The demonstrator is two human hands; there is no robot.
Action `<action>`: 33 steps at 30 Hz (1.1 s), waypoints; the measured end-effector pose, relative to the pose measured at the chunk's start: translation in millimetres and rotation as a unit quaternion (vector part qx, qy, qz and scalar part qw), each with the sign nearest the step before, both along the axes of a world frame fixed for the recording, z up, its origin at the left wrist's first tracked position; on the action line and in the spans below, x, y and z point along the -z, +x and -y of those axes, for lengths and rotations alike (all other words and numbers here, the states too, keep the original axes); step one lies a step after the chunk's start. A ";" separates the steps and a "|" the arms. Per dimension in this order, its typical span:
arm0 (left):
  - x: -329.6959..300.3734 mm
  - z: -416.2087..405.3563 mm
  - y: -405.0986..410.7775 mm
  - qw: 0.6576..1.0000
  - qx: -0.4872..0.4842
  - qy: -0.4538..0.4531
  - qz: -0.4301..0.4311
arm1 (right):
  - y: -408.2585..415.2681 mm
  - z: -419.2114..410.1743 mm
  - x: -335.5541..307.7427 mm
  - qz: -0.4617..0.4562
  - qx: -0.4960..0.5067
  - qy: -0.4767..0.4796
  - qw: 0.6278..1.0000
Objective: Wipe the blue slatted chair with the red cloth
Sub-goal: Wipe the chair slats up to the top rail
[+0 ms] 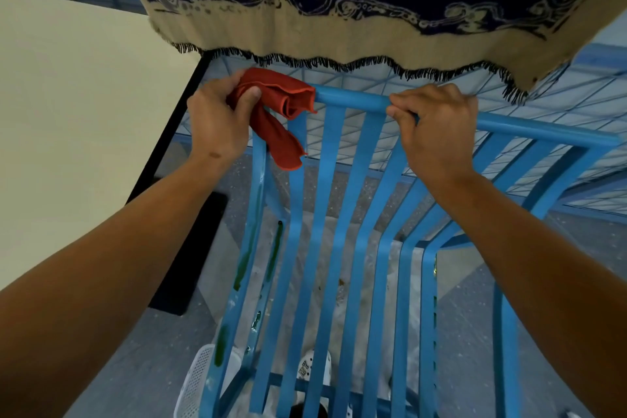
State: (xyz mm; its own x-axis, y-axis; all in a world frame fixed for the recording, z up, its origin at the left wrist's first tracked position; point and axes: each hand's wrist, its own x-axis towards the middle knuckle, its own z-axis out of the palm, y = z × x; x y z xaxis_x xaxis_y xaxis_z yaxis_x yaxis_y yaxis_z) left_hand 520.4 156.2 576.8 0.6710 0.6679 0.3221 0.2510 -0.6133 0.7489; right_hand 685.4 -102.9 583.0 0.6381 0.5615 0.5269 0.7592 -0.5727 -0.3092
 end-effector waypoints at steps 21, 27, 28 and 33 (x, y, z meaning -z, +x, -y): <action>-2.8 125.5 -45.5 0.966 -0.070 -0.250 0.012 | -97.9 28.5 12.9 -0.248 -0.200 0.008 0.948; 2.8 160.5 -59.1 0.898 -0.002 -0.436 0.050 | -133.8 31.9 42.9 -0.327 -0.220 0.036 0.918; 4.4 165.3 -62.8 0.889 0.005 -0.456 0.045 | -137.8 32.5 47.1 -0.327 -0.214 0.055 0.919; 13.3 167.9 -86.6 0.884 0.022 -0.467 -0.003 | -145.5 29.7 58.7 -0.337 -0.205 0.063 0.917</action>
State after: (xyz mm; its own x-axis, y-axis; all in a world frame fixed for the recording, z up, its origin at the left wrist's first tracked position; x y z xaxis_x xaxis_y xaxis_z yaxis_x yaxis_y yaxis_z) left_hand 433.8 -11.7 563.5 0.7020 0.6141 -0.3607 0.2491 0.2627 0.9322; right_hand 539.9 -132.6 524.3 0.5907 0.7891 0.1684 0.5159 -0.2090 -0.8308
